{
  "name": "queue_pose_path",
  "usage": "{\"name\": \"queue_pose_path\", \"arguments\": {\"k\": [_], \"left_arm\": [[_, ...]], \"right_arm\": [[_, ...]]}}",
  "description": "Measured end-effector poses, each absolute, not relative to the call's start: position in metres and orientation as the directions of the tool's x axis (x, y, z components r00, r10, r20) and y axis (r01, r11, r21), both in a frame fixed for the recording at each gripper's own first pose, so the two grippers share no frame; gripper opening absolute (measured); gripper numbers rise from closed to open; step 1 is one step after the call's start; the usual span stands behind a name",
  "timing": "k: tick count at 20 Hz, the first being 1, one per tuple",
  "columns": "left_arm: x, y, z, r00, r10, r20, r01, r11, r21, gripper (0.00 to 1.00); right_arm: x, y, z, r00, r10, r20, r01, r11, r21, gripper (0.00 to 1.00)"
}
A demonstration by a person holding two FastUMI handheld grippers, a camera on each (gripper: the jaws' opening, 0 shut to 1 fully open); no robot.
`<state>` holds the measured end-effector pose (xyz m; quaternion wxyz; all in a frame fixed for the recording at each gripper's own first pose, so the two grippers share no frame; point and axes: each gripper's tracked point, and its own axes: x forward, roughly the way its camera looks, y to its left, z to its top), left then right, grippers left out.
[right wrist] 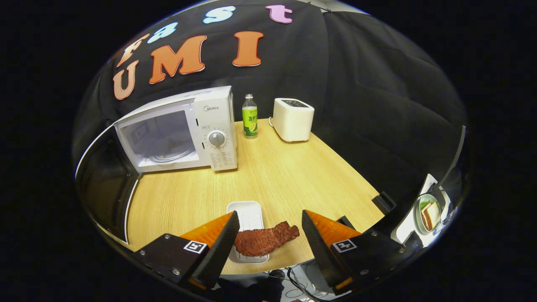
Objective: Open the microwave oven with the left hand, put the food in, and close the microwave oven.
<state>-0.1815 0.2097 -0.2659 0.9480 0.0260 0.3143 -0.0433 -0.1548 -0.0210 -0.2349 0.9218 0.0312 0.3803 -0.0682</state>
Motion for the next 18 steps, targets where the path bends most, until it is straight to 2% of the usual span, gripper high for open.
{"name": "queue_pose_path", "arguments": {"k": [3, 6, 12, 14, 15, 16, 17, 18], "left_arm": [[-0.184, 0.245, -0.264, 0.807, 0.035, -0.590, -0.007, 0.999, 0.049, 0.96], [-0.189, 0.269, -0.267, 0.787, 0.140, -0.601, -0.138, 0.989, 0.050, 0.97], [-0.177, 0.286, -0.262, 0.770, 0.254, -0.585, -0.301, 0.953, 0.018, 0.97], [-0.172, 0.283, -0.266, 0.760, 0.265, -0.594, -0.330, 0.944, -0.002, 0.97], [-0.169, 0.282, -0.267, 0.758, 0.267, -0.596, -0.336, 0.942, -0.005, 0.97], [-0.168, 0.280, -0.268, 0.755, 0.268, -0.598, -0.339, 0.941, -0.006, 0.97], [-0.167, 0.280, -0.270, 0.750, 0.269, -0.604, -0.341, 0.940, -0.005, 0.97], [-0.167, 0.280, -0.271, 0.743, 0.271, -0.611, -0.345, 0.938, -0.004, 0.97]], "right_arm": [[-0.161, -0.023, -0.250, 0.668, -0.083, -0.740, 0.172, 0.984, 0.045, 0.93], [-0.164, -0.031, -0.268, 0.628, -0.071, -0.775, 0.254, 0.960, 0.118, 0.93], [-0.167, -0.025, -0.300, 0.559, 0.070, -0.826, 0.371, 0.870, 0.325, 0.92], [-0.167, -0.023, -0.303, 0.567, 0.093, -0.818, 0.407, 0.832, 0.377, 0.83], [-0.165, -0.024, -0.304, 0.576, 0.107, -0.811, 0.423, 0.810, 0.407, 0.74], [-0.163, -0.022, -0.304, 0.582, 0.127, -0.803, 0.440, 0.782, 0.442, 0.70], [-0.163, -0.021, -0.305, 0.580, 0.147, -0.801, 0.455, 0.757, 0.468, 0.60], [-0.162, -0.022, -0.305, 0.584, 0.161, -0.795, 0.462, 0.740, 0.489, 0.60]]}}
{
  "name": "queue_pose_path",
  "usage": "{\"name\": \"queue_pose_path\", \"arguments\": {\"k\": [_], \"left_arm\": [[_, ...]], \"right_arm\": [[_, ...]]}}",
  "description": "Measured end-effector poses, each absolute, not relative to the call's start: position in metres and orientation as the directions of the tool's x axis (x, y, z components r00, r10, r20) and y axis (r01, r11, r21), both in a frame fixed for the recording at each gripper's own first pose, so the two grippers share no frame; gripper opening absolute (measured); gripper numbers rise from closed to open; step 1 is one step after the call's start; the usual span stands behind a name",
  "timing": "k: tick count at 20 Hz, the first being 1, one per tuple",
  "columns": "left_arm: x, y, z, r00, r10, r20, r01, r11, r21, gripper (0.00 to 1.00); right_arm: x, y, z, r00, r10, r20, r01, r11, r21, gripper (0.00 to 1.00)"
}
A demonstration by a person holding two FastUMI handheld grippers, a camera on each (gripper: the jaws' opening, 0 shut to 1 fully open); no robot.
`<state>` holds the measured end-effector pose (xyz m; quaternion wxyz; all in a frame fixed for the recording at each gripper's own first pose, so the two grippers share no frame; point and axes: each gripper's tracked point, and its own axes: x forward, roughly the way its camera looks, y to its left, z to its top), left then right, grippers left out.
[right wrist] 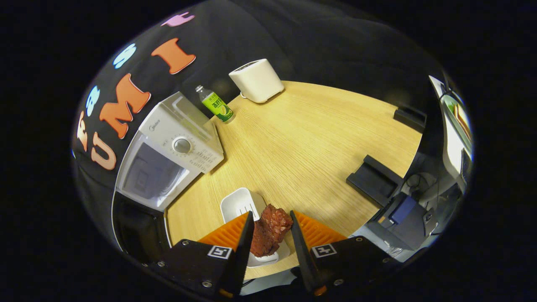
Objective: Open the microwave oven with the left hand, put the food in, and close the microwave oven.
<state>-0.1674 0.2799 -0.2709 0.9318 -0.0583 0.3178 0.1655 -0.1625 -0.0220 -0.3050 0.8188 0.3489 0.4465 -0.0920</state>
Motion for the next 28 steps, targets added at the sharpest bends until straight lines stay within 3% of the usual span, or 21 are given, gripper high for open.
{"name": "queue_pose_path", "arguments": {"k": [1, 2, 3, 4, 6, 7, 11, 14, 15, 22, 23, 24, 28], "left_arm": [[-0.167, 0.281, -0.273, 0.737, 0.274, -0.618, -0.353, 0.936, -0.006, 0.97], [-0.166, 0.284, -0.277, 0.729, 0.276, -0.626, -0.365, 0.931, -0.015, 0.96], [-0.166, 0.286, -0.280, 0.717, 0.279, -0.639, -0.387, 0.922, -0.032, 0.88], [-0.168, 0.287, -0.282, 0.702, 0.284, -0.653, -0.416, 0.908, -0.052, 0.97], [-0.168, 0.291, -0.285, 0.690, 0.300, -0.659, -0.458, 0.886, -0.077, 0.96], [-0.167, 0.293, -0.286, 0.688, 0.307, -0.657, -0.466, 0.882, -0.075, 0.89], [-0.160, 0.294, -0.277, 0.708, 0.324, -0.628, -0.443, 0.896, -0.038, 0.92], [-0.155, 0.298, -0.265, 0.727, 0.339, -0.597, -0.425, 0.905, -0.004, 0.89], [-0.155, 0.298, -0.263, 0.732, 0.341, -0.590, -0.418, 0.908, 0.006, 0.92], [-0.145, 0.299, -0.249, 0.768, 0.342, -0.541, -0.358, 0.930, 0.080, 0.93], [-0.142, 0.299, -0.248, 0.773, 0.339, -0.536, -0.348, 0.933, 0.089, 0.94], [-0.138, 0.297, -0.247, 0.778, 0.332, -0.533, -0.338, 0.937, 0.091, 0.94], [-0.131, 0.297, -0.249, 0.794, 0.302, -0.528, -0.301, 0.949, 0.092, 0.94]], "right_arm": [[-0.163, -0.023, -0.306, 0.586, 0.176, -0.791, 0.465, 0.726, 0.507, 0.47], [-0.164, -0.021, -0.301, 0.597, 0.197, -0.778, 0.463, 0.708, 0.534, 0.42], [-0.162, -0.020, -0.297, 0.607, 0.211, -0.767, 0.458, 0.695, 0.554, 0.31], [-0.162, -0.018, -0.293, 0.614, 0.225, -0.757, 0.447, 0.692, 0.568, 0.26], [-0.160, -0.014, -0.289, 0.618, 0.238, -0.749, 0.421, 0.704, 0.572, 0.18], [-0.159, -0.012, -0.286, 0.617, 0.241, -0.750, 0.412, 0.713, 0.568, 0.16], [-0.151, -0.003, -0.272, 0.610, 0.248, -0.753, 0.354, 0.765, 0.538, 0.14], [-0.137, -0.001, -0.250, 0.637, 0.238, -0.734, 0.306, 0.795, 0.523, 0.14], [-0.132, -0.001, -0.242, 0.648, 0.231, -0.726, 0.295, 0.802, 0.519, 0.14], [-0.099, 0.029, -0.186, 0.722, 0.259, -0.642, 0.193, 0.816, 0.546, 0.14], [-0.095, 0.038, -0.180, 0.730, 0.269, -0.628, 0.174, 0.816, 0.551, 0.10], [-0.091, 0.047, -0.175, 0.738, 0.278, -0.615, 0.155, 0.817, 0.556, 0.14], [-0.074, 0.088, -0.161, 0.763, 0.303, -0.571, 0.110, 0.810, 0.577, 0.14]]}}
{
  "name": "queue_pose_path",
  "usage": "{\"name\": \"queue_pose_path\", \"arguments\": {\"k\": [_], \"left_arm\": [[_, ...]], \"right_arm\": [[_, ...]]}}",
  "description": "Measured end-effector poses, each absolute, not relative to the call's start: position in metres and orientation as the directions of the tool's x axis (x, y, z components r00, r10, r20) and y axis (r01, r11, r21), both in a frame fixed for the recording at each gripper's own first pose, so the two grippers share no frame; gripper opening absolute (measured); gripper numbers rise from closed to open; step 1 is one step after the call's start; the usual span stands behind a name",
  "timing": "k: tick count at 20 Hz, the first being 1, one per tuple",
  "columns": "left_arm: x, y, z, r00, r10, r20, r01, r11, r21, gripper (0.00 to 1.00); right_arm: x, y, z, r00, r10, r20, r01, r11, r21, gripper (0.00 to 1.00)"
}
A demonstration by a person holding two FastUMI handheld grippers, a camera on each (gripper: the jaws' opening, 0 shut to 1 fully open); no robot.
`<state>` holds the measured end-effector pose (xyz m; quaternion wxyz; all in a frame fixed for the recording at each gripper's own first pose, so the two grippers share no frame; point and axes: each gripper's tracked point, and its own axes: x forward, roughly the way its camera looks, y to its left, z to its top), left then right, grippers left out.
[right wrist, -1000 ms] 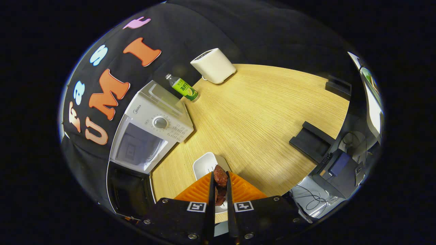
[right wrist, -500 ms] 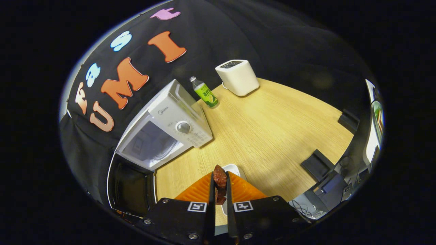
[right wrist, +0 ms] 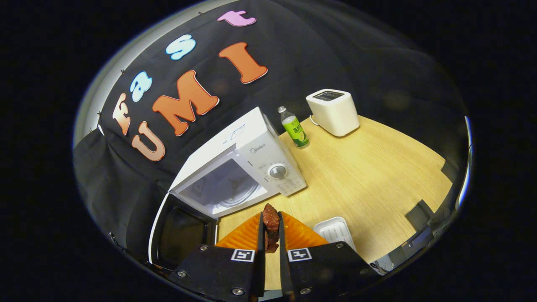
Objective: Open the microwave oven with the left hand, put the food in, and close the microwave oven.
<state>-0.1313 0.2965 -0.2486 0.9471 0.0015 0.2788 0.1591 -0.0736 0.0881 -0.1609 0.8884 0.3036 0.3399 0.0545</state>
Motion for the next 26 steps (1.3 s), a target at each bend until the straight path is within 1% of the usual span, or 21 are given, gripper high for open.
{"name": "queue_pose_path", "arguments": {"k": [4, 5, 6, 7, 8, 9, 10, 12, 13, 14, 15, 16, 19, 23, 24, 25, 26], "left_arm": [[-0.128, 0.302, -0.250, 0.801, 0.275, -0.532, -0.270, 0.959, 0.088, 0.94], [-0.128, 0.304, -0.249, 0.803, 0.273, -0.530, -0.268, 0.959, 0.088, 0.94], [-0.129, 0.306, -0.249, 0.804, 0.272, -0.529, -0.268, 0.960, 0.086, 0.94], [-0.130, 0.308, -0.248, 0.804, 0.269, -0.530, -0.269, 0.960, 0.079, 0.94], [-0.132, 0.308, -0.248, 0.804, 0.264, -0.533, -0.268, 0.961, 0.072, 0.99], [-0.133, 0.309, -0.247, 0.803, 0.263, -0.535, -0.269, 0.961, 0.070, 0.99], [-0.135, 0.310, -0.245, 0.804, 0.259, -0.535, -0.265, 0.962, 0.067, 0.94], [-0.135, 0.312, -0.241, 0.809, 0.253, -0.530, -0.256, 0.964, 0.068, 0.94], [-0.135, 0.313, -0.240, 0.810, 0.247, -0.532, -0.251, 0.966, 0.068, 0.98], [-0.135, 0.315, -0.239, 0.811, 0.245, -0.532, -0.248, 0.966, 0.068, 0.98], [-0.135, 0.316, -0.238, 0.811, 0.240, -0.533, -0.244, 0.968, 0.065, 0.94], [-0.134, 0.317, -0.238, 0.810, 0.236, -0.537, -0.241, 0.969, 0.063, 0.98], [-0.133, 0.322, -0.240, 0.804, 0.226, -0.550, -0.229, 0.971, 0.065, 0.99], [-0.133, 0.331, -0.241, 0.796, 0.221, -0.563, -0.213, 0.974, 0.080, 0.99], [-0.133, 0.333, -0.241, 0.795, 0.220, -0.566, -0.209, 0.974, 0.085, 1.00], [-0.132, 0.333, -0.241, 0.794, 0.217, -0.568, -0.204, 0.975, 0.087, 0.94], [-0.131, 0.334, -0.243, 0.792, 0.214, -0.572, -0.199, 0.976, 0.090, 0.99]], "right_arm": [[-0.054, 0.126, -0.154, 0.782, 0.315, -0.537, 0.076, 0.807, 0.585, 0.14], [-0.048, 0.135, -0.152, 0.788, 0.316, -0.528, 0.073, 0.804, 0.590, 0.10], [-0.041, 0.146, -0.150, 0.797, 0.318, -0.514, 0.071, 0.795, 0.603, 0.14], [-0.034, 0.153, -0.150, 0.804, 0.317, -0.504, 0.078, 0.783, 0.617, 0.14], [-0.028, 0.162, -0.151, 0.809, 0.316, -0.495, 0.086, 0.770, 0.633, 0.14], [-0.020, 0.169, -0.153, 0.816, 0.312, -0.486, 0.100, 0.753, 0.651, 0.14], [-0.013, 0.176, -0.155, 0.824, 0.307, -0.477, 0.112, 0.736, 0.668, 0.14], [0.000, 0.187, -0.159, 0.843, 0.292, -0.452, 0.138, 0.696, 0.705, 0.14], [0.009, 0.191, -0.162, 0.850, 0.279, -0.446, 0.153, 0.681, 0.717, 0.14], [0.015, 0.194, -0.166, 0.857, 0.266, -0.441, 0.167, 0.667, 0.726, 0.14], [0.023, 0.196, -0.168, 0.866, 0.249, -0.433, 0.180, 0.653, 0.735, 0.14], [0.031, 0.198, -0.169, 0.876, 0.224, -0.427, 0.200, 0.636, 0.746, 0.14], [0.050, 0.206, -0.183, 0.887, 0.169, -0.430, 0.262, 0.582, 0.770, 0.14], [0.074, 0.230, -0.201, 0.884, 0.149, -0.443, 0.302, 0.540, 0.785, 0.14], [0.081, 0.237, -0.205, 0.882, 0.143, -0.448, 0.316, 0.526, 0.790, 0.14], [0.087, 0.241, -0.209, 0.882, 0.129, -0.453, 0.332, 0.511, 0.793, 0.14], [0.095, 0.244, -0.214, 0.883, 0.114, -0.456, 0.345, 0.500, 0.794, 0.14]]}}
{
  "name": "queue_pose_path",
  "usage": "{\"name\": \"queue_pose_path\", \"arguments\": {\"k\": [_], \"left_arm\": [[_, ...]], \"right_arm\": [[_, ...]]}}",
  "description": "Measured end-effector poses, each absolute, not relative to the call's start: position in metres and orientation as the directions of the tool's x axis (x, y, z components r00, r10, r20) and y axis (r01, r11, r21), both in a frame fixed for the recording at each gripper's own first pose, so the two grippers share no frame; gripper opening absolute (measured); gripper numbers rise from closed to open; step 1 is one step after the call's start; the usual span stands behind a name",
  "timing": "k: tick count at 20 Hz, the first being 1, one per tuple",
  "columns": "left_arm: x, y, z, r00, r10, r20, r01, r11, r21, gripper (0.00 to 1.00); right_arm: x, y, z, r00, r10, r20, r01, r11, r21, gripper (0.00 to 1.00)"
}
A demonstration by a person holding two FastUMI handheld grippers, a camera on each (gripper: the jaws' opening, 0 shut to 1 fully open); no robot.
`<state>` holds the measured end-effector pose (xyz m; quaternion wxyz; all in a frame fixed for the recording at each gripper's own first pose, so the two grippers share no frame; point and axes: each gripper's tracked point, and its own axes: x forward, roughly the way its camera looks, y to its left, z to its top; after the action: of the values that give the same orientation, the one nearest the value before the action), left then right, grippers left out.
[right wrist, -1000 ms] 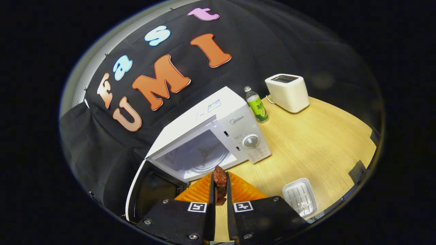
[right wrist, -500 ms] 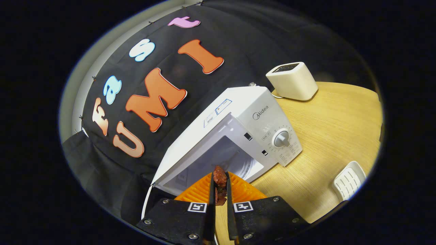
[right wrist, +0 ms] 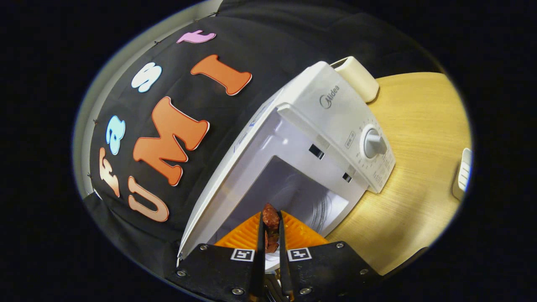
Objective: Open the microwave oven with the left hand, put the food in, and close the microwave oven.
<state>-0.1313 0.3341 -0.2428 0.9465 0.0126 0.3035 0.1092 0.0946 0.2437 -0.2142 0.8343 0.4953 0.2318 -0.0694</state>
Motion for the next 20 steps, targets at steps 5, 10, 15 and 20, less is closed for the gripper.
{"name": "queue_pose_path", "arguments": {"k": [5, 10, 15, 20], "left_arm": [[-0.137, 0.344, -0.241, 0.784, 0.233, -0.576, -0.218, 0.971, 0.096, 0.99], [-0.152, 0.361, -0.235, 0.770, 0.271, -0.577, -0.245, 0.961, 0.125, 0.99], [-0.159, 0.361, -0.238, 0.761, 0.271, -0.589, -0.244, 0.961, 0.128, 0.99], [-0.146, 0.342, -0.237, 0.780, 0.227, -0.583, -0.204, 0.973, 0.106, 0.99]], "right_arm": [[0.120, 0.261, -0.240, 0.863, 0.056, -0.501, 0.430, 0.438, 0.790, 0.14], [0.133, 0.270, -0.264, 0.832, 0.010, -0.555, 0.505, 0.402, 0.764, 0.14], [0.151, 0.276, -0.284, 0.809, 0.029, -0.588, 0.532, 0.390, 0.752, 0.15], [0.124, 0.265, -0.300, 0.742, 0.023, -0.669, 0.571, 0.501, 0.650, 0.40]]}}
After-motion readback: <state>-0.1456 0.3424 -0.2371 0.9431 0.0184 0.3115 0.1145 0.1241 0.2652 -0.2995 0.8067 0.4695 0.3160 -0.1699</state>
